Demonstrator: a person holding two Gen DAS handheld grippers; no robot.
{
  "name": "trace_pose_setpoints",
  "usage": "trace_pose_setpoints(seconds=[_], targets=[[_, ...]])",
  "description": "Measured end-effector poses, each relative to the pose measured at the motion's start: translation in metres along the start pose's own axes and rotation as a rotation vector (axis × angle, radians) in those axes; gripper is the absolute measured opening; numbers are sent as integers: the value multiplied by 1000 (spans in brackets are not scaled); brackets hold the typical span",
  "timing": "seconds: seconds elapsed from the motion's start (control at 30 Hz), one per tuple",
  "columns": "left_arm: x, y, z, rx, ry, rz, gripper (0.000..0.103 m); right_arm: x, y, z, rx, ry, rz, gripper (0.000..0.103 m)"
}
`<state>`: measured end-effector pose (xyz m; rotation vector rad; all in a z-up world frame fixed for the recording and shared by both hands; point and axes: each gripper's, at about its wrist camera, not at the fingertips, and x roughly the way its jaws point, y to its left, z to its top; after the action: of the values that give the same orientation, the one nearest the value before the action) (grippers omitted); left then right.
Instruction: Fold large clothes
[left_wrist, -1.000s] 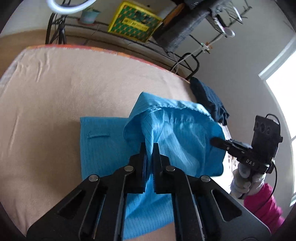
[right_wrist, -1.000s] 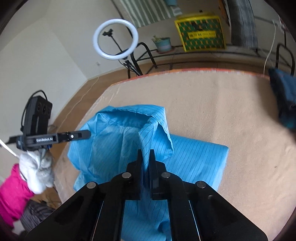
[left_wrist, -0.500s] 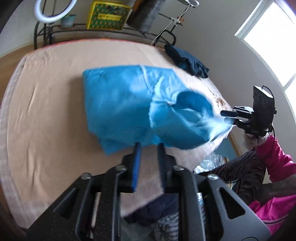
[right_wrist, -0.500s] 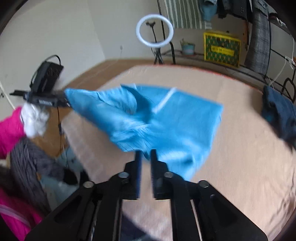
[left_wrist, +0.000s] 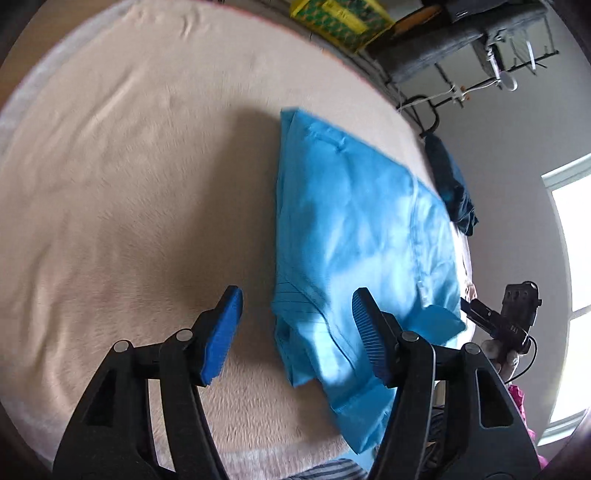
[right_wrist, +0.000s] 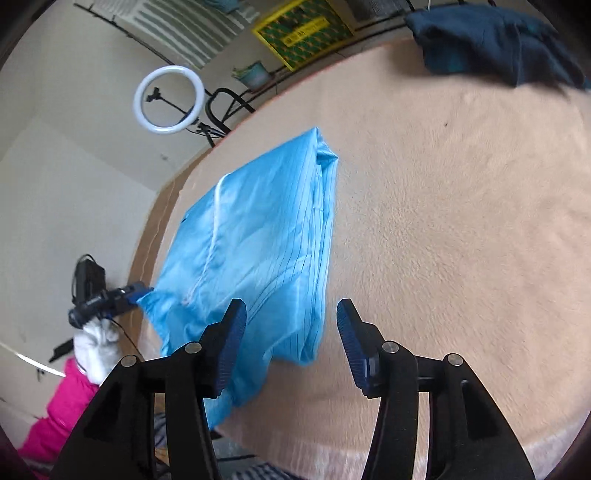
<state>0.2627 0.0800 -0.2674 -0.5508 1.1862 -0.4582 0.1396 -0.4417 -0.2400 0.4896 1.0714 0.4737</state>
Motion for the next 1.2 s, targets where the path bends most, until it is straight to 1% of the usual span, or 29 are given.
trace_pose_setpoints(seconds=[0.07,0.13,0.17,0.2,0.23,0.27,0.3,0.37,0.4,0.5,0.63,0.77,0.83,0.9,1.0,1.03,1.07,1.1,1.17,1.2], targets=[[10,3,1,-9,21,-6,63,10,1,1,8,22,18,50],[14,3,3,-9,27,-22,59,22,5,3,-11,47,18,50],[14,2,3,-3,23,-21,52,24,7,3,-20,54,14,44],[13,1,3,6,17,-18,45,28,9,5,-32,58,15,34],[12,-1,4,12,11,-19,42,30,12,7,-47,63,13,31],[11,-2,5,16,6,-18,36,30,13,6,-56,63,9,25],[10,-5,5,21,1,-15,24,30,15,7,-70,62,4,17],[10,-10,5,45,-2,-7,11,28,17,9,-84,60,8,7],[9,-13,4,61,-8,0,7,27,17,9,-88,59,12,5],[8,-23,3,104,-28,24,4,31,24,8,-127,54,-12,3],[10,-24,16,76,-54,9,4,30,31,13,-150,31,-2,2],[15,-28,32,67,-74,0,4,32,25,31,-121,-6,-3,2],[20,-29,37,74,-72,12,4,37,22,40,-119,-14,-20,2],[25,-28,38,77,-73,39,4,42,19,45,-126,-12,-47,2],[31,-26,38,76,-68,54,4,50,11,45,-111,8,-67,2],[32,-26,36,84,-63,71,5,52,9,44,-114,23,-83,2],[32,-27,35,88,-58,92,12,54,9,44,-119,38,-100,3],[30,-27,35,89,-53,102,20,54,8,43,-121,46,-121,9],[21,-29,33,92,-67,123,27,46,15,42,-153,31,-163,12],[13,-32,31,104,-90,133,27,40,22,41,-186,9,-194,14]])
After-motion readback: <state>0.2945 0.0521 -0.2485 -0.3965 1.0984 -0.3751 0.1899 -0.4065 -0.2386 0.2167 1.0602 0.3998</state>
